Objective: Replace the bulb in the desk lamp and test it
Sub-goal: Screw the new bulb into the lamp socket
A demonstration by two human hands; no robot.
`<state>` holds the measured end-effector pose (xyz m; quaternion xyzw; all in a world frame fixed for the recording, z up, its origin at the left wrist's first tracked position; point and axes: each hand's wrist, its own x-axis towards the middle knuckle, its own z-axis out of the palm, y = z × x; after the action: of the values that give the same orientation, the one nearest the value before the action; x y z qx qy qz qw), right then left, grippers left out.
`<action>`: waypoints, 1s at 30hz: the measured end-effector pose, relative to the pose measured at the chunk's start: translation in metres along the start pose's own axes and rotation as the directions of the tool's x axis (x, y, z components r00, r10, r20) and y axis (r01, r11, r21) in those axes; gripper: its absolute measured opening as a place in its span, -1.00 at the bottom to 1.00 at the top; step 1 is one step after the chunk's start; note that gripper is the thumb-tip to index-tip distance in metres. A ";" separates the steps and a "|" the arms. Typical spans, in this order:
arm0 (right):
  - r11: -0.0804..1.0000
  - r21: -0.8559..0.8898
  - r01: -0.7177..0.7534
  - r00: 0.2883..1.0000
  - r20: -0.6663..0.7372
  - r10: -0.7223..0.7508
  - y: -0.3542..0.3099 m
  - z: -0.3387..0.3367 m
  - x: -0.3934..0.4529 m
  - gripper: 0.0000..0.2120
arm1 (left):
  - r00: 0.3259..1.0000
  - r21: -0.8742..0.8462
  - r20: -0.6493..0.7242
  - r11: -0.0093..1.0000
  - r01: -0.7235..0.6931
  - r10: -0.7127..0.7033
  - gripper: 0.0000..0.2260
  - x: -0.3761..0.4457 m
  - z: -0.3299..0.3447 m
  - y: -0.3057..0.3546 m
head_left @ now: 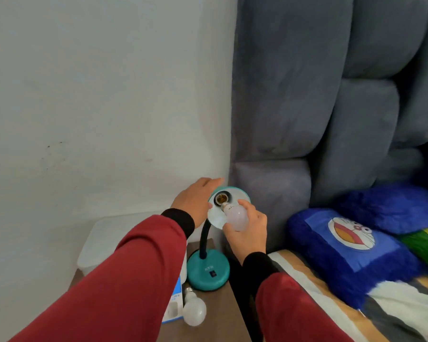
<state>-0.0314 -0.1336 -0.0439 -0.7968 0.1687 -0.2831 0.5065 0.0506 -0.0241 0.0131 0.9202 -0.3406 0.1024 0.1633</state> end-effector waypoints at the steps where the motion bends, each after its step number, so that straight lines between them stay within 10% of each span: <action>1: 1.000 0.021 -0.013 1.000 0.007 0.013 0.001 0.002 0.005 -0.44 | 1.000 -0.017 0.021 1.000 -0.022 0.023 -0.37 0.006 0.001 0.000; 30: 0.961 0.210 -0.180 0.982 -0.017 0.188 0.016 0.045 0.030 -0.40 | 0.988 -0.210 0.141 0.977 -0.023 0.054 -0.25 0.031 0.019 -0.026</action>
<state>0.0205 -0.1248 -0.0644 -0.7150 0.2207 -0.2657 0.6079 0.0923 -0.0315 -0.0012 0.8964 -0.3783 0.0018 0.2310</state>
